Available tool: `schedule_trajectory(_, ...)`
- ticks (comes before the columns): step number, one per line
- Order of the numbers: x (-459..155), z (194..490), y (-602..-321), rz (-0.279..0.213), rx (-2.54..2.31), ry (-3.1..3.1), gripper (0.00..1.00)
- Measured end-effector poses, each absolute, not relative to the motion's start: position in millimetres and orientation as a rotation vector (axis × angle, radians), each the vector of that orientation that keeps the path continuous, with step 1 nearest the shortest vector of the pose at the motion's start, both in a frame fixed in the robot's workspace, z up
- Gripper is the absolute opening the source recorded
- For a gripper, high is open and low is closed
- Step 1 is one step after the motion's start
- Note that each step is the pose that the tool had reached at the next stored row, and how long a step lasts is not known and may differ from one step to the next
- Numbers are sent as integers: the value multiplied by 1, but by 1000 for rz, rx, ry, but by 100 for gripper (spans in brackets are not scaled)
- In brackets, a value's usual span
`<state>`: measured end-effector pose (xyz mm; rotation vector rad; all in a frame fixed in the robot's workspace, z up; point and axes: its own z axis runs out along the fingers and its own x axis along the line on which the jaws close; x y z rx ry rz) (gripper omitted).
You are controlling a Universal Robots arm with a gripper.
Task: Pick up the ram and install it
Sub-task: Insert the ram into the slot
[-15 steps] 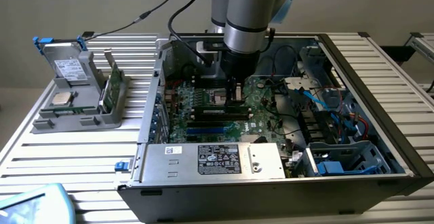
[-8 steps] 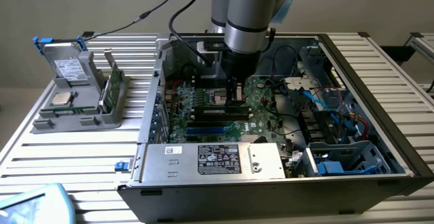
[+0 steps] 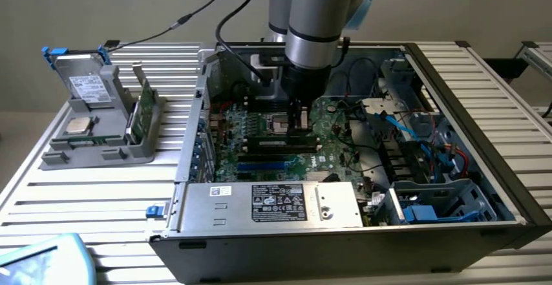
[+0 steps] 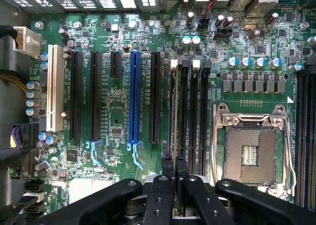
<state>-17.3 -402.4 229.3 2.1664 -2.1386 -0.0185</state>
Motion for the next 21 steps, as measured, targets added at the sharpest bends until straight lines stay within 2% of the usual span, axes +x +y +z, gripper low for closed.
schedule_trajectory(10,-17,227,-401,1,2159,-2128,13)
schedule_trajectory(21,-18,227,-400,2,2161,-2125,13)
